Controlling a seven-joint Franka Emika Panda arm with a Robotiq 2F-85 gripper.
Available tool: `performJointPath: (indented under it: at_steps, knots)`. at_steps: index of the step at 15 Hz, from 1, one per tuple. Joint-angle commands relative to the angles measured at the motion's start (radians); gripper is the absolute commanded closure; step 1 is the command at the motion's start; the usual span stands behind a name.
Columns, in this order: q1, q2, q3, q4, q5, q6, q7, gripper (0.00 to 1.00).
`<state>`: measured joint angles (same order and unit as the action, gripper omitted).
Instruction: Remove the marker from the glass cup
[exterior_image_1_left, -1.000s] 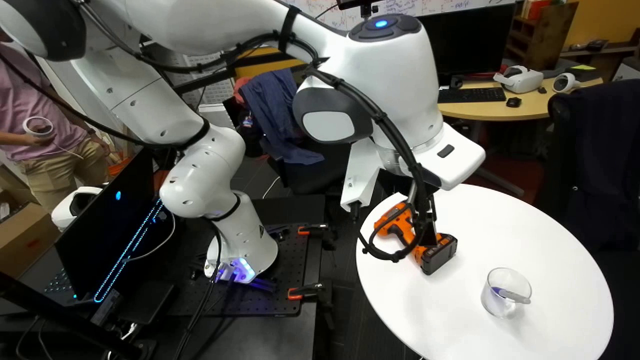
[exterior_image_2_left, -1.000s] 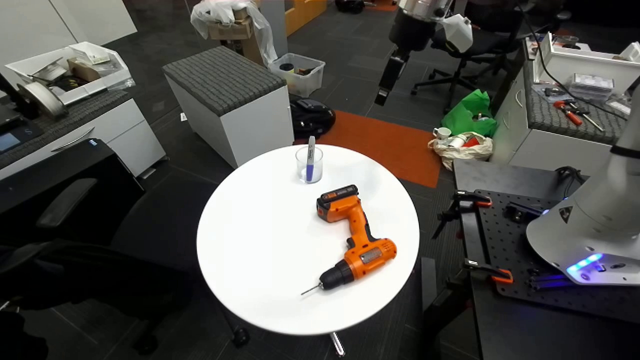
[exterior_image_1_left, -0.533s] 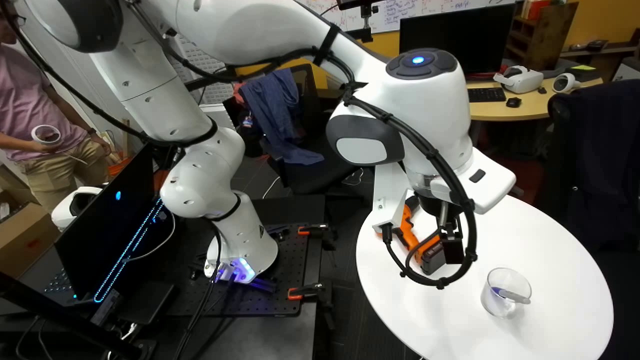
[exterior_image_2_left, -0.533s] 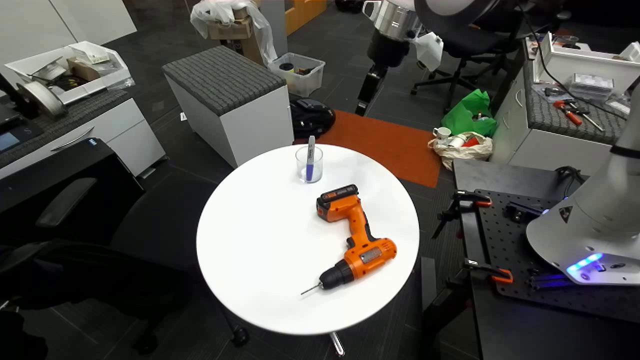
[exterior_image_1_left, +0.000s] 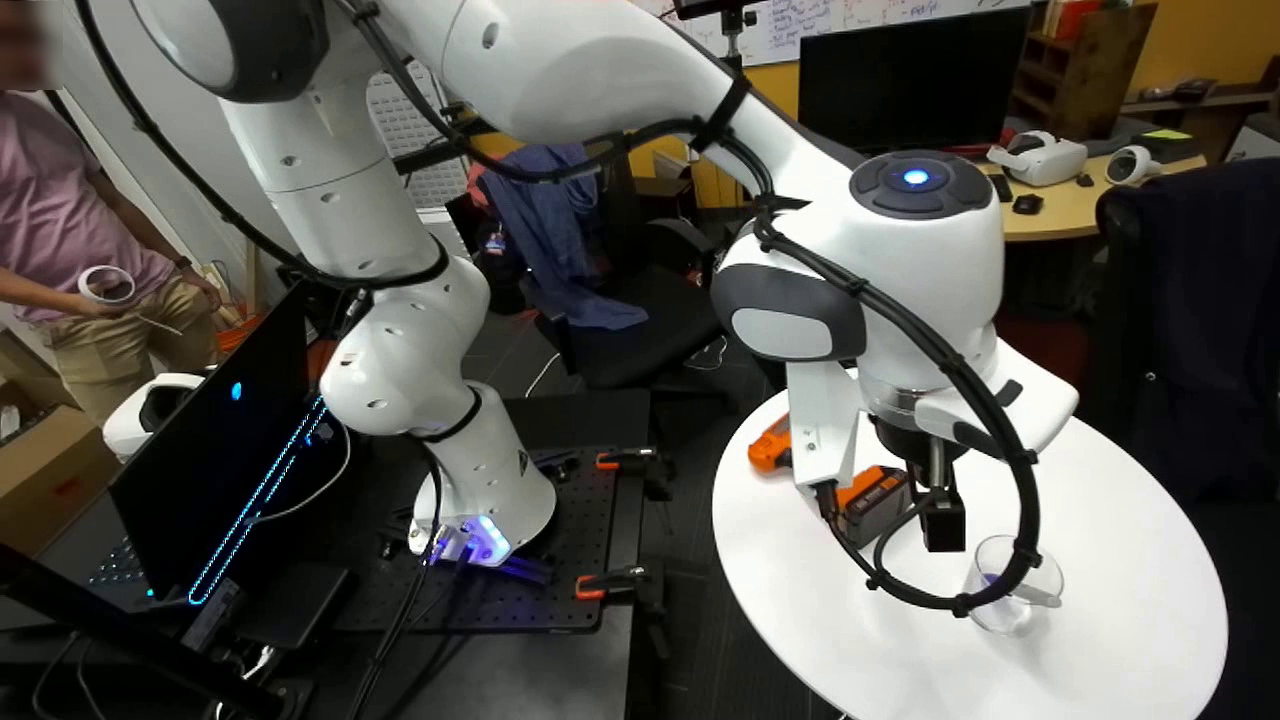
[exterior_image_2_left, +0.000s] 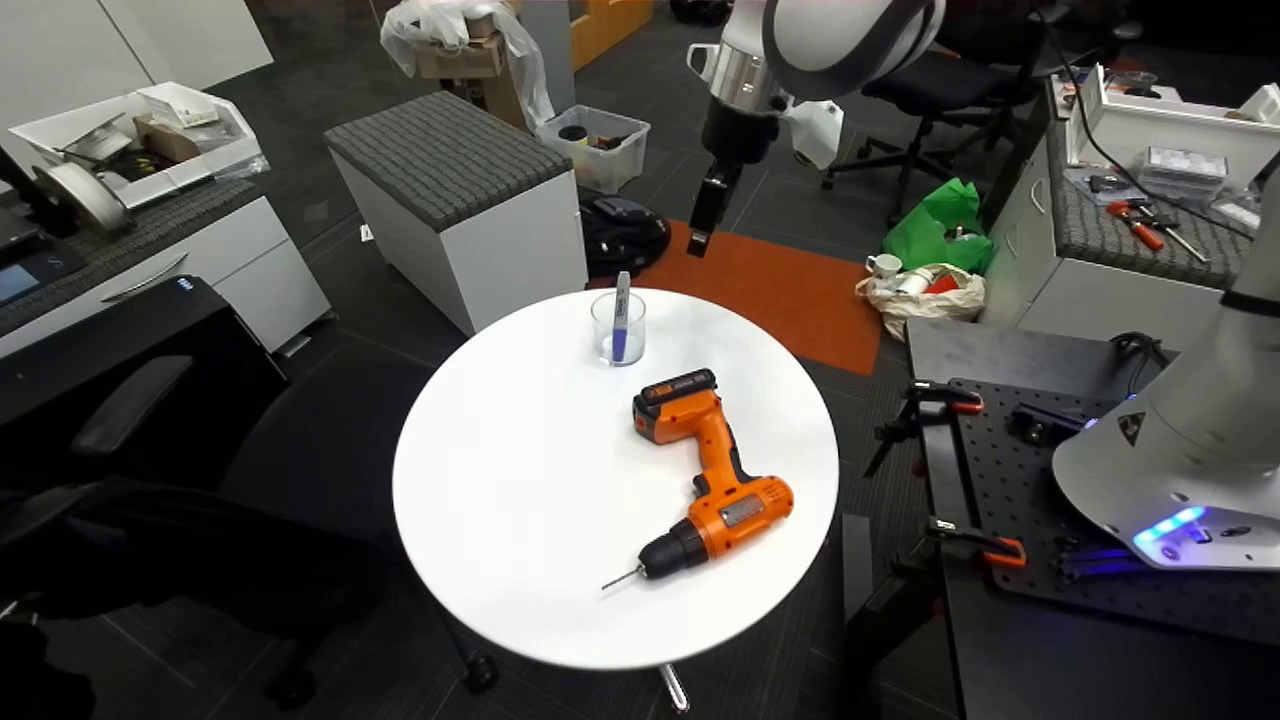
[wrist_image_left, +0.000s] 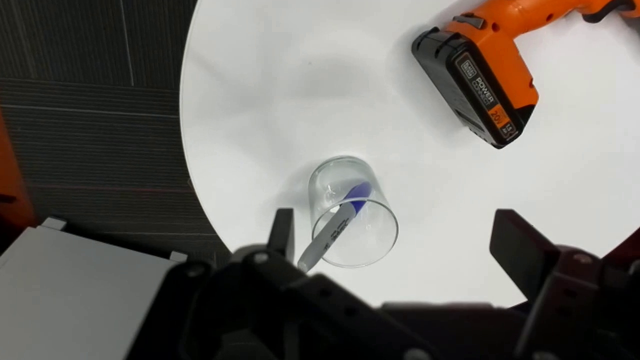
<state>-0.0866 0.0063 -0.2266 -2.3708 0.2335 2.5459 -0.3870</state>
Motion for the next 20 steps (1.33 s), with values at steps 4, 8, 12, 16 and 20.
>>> performJointPath:
  at_steps: [4,8,12,16,20]
  knots:
    - [-0.055,0.138,0.057,0.121,0.051,-0.034,-0.06,0.0]
    - [-0.094,0.21,0.093,0.181,0.044,-0.049,-0.076,0.0]
    - [-0.123,0.278,0.116,0.245,0.021,-0.048,-0.057,0.0]
    - [-0.143,0.347,0.128,0.319,0.002,-0.052,-0.033,0.0]
    - [-0.155,0.357,0.142,0.311,-0.004,-0.02,-0.031,0.0]
